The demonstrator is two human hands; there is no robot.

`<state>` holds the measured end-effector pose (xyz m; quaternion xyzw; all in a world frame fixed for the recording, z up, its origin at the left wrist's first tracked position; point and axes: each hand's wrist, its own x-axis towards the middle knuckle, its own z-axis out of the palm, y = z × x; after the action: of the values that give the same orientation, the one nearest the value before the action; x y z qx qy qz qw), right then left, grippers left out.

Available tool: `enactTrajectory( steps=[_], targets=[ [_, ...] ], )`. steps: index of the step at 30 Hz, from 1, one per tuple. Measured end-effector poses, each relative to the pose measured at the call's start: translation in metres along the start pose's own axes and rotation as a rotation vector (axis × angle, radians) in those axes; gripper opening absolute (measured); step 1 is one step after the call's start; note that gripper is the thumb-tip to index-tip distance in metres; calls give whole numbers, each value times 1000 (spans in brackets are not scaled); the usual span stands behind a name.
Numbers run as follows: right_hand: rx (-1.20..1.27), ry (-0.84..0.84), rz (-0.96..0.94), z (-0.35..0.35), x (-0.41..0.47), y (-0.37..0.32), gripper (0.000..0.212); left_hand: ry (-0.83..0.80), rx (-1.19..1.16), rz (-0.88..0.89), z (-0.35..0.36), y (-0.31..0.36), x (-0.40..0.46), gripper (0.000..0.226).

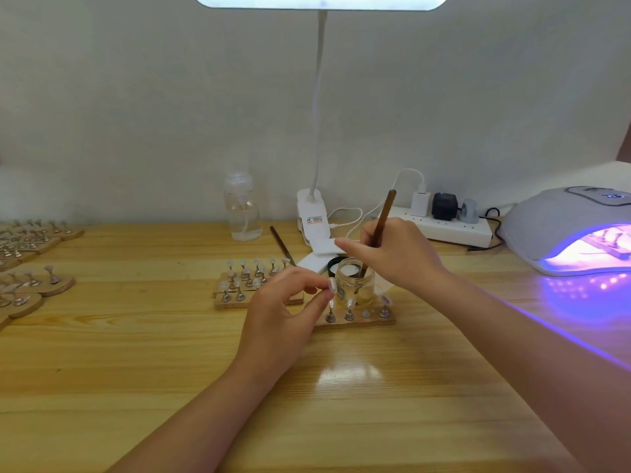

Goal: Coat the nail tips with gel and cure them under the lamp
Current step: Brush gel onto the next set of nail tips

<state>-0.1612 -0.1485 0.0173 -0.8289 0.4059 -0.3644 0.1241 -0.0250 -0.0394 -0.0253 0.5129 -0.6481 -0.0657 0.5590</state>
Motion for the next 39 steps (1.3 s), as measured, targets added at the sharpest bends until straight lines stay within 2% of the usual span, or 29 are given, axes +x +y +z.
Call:
enactTrajectory(
  steps=[11,17,22,25,28,31,36,39],
  targets=[
    [374,164,218,-25,0,13,44,2,-8,-8,0,1,-1,22],
    [414,154,272,-27,-7,18,43,-3,-19,-28,0,2,-1,23],
    [436,206,279,-30,-12,19,43,3,-6,-26,0,2,-1,26],
    [533,271,275,-27,-20,16,42,-2,3,-12,0,1,-1,23],
    [654,313,234,-22,-34,9,36,-3,8,-6,0,2,-1,23],
    [645,313,135,-12,-51,7,29,3,16,4,1,0,0,25],
    [480,351,-165,-3,-69,10,18,5,27,12,1,-1,0,30],
    [310,367,-324,1,-71,8,26,9,19,13,2,-2,0,29]
  ],
)
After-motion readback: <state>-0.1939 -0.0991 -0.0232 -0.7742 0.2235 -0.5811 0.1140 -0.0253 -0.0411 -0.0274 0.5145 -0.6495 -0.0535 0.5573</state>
